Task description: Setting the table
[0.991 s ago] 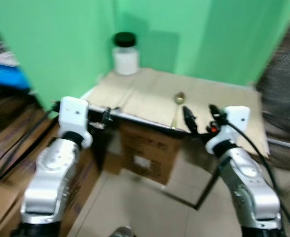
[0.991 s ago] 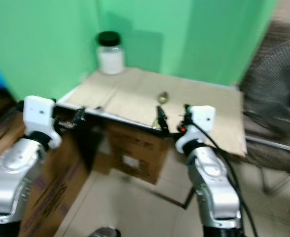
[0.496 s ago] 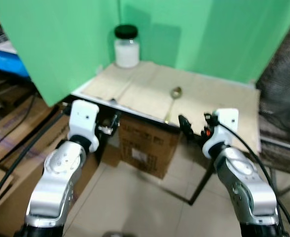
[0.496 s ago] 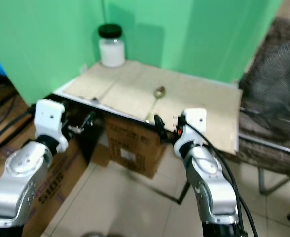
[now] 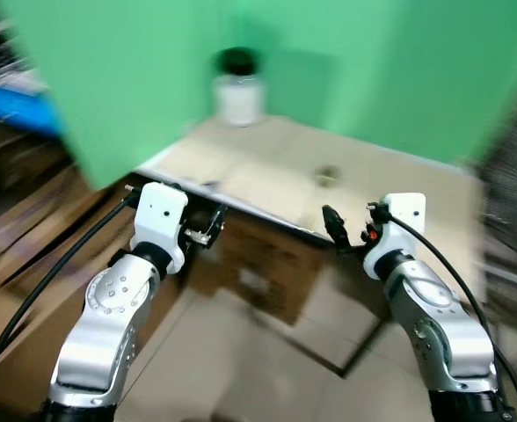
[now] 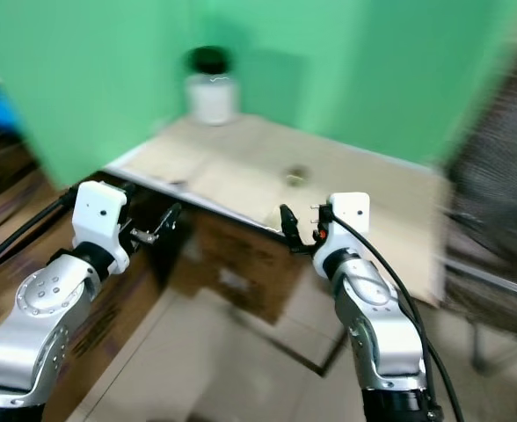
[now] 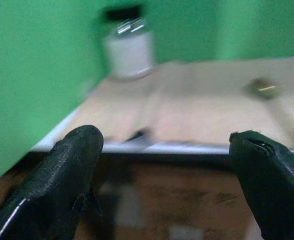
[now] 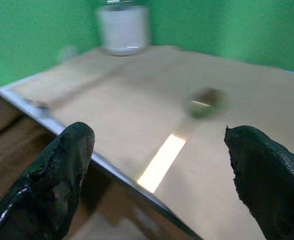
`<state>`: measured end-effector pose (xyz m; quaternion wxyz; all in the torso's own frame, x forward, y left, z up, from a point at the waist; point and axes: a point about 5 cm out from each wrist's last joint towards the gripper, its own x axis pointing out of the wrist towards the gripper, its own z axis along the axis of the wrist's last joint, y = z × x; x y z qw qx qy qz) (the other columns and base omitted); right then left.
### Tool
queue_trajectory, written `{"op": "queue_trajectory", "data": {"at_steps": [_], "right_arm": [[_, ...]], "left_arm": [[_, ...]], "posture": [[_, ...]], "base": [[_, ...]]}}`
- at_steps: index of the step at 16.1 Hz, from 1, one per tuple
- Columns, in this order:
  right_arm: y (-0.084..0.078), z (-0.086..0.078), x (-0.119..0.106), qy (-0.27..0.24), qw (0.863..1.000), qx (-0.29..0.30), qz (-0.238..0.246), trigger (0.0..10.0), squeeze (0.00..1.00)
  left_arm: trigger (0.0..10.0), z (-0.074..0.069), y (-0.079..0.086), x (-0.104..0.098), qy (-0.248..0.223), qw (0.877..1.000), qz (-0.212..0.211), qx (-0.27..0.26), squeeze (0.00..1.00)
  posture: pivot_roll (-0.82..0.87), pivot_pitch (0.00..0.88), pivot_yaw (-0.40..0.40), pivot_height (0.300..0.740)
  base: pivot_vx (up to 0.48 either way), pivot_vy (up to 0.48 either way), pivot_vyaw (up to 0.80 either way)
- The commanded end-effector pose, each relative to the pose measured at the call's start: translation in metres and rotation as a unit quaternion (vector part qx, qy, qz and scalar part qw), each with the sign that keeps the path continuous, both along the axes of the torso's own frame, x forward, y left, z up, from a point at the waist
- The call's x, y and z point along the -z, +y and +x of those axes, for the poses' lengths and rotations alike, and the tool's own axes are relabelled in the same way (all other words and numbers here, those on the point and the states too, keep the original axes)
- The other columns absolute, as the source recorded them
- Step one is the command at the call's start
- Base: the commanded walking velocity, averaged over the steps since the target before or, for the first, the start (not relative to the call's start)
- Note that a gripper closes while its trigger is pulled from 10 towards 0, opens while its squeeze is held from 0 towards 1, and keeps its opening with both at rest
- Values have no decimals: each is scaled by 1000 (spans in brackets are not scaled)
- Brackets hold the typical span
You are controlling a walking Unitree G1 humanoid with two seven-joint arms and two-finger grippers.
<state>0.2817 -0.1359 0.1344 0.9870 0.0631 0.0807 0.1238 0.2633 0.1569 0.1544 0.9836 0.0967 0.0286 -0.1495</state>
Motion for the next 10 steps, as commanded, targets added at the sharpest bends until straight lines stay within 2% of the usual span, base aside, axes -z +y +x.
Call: {"op": "queue_trajectory", "data": {"at_steps": [1, 3, 7, 10], "right_arm": [[-1, -1, 1, 5, 1000, 2, -1, 10000, 1000], [3, -1, 2, 6, 1000, -18, -11, 10000, 1000], [2, 4, 3, 17, 1000, -16, -17, 10000, 1000], [-7, 8, 7, 44, 998, 7, -48, 10000, 1000]], "left_arm": [[10000, 1, -2, -4, -8, 1000, 0, 8, 1000], [10000, -1, -1, -3, -9, 1000, 0, 7, 1000], [10000, -4, 0, -2, -7, 1000, 4, 9, 1000], [10000, -5, -3, -1, -2, 1000, 6, 30, 1000]], "posture": [[121, 0, -12, 740], [126, 0, -20, 740], [133, 0, -31, 740], [131, 0, -33, 740]], "base": [[394, 0, 0], [396, 0, 0], [383, 0, 0], [341, 0, 0]]}}
